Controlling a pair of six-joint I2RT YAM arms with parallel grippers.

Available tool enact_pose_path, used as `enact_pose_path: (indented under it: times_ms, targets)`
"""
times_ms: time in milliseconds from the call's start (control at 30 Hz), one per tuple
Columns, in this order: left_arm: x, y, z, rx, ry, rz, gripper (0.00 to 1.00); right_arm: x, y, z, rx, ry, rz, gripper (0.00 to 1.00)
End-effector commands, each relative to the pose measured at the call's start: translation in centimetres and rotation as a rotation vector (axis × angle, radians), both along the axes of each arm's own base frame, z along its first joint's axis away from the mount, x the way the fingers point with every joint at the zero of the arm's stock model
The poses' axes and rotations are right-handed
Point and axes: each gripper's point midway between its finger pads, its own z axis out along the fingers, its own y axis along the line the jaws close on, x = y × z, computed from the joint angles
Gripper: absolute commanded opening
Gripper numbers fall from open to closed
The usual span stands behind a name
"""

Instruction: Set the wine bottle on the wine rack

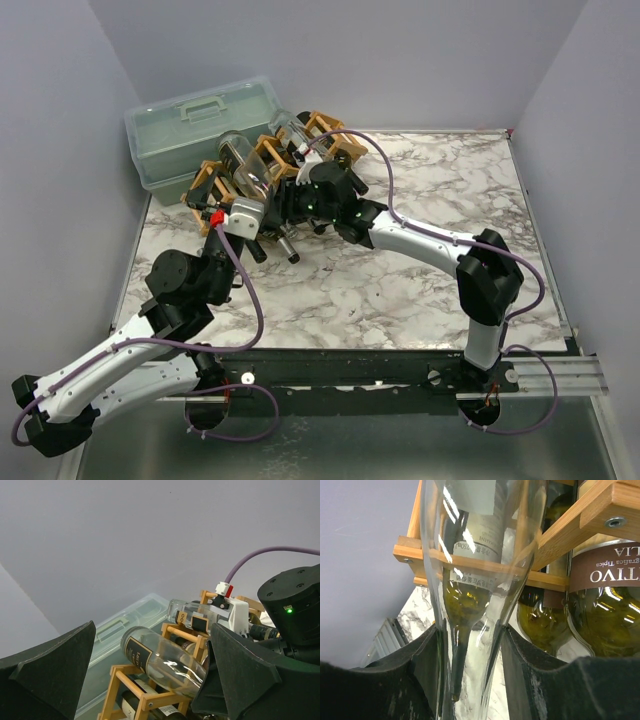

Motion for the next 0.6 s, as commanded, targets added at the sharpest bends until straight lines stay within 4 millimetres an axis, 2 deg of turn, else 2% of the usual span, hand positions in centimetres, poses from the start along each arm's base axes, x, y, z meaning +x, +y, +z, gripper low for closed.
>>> enact_pose_path:
  times_ms: [0, 267, 567]
  targets:
    - [-0.1, 0.7, 0.2, -0.027, -0.015, 0.023, 0.99, 2.0, 0.3, 4.4, 0.061, -0.137, -0.062, 0.48]
    - [0.0, 0.7, 0.2, -0.028, -0.016, 0.026, 0.99, 1.8, -0.2, 4.9, 0.030, -0.152, -0.065, 0.64]
    - [-0.1, 0.8, 0.1, -0.036, -0.021, 0.026, 0.98, 1.7, -1.8, 6.5, -0.016, -0.173, -0.116, 0.74]
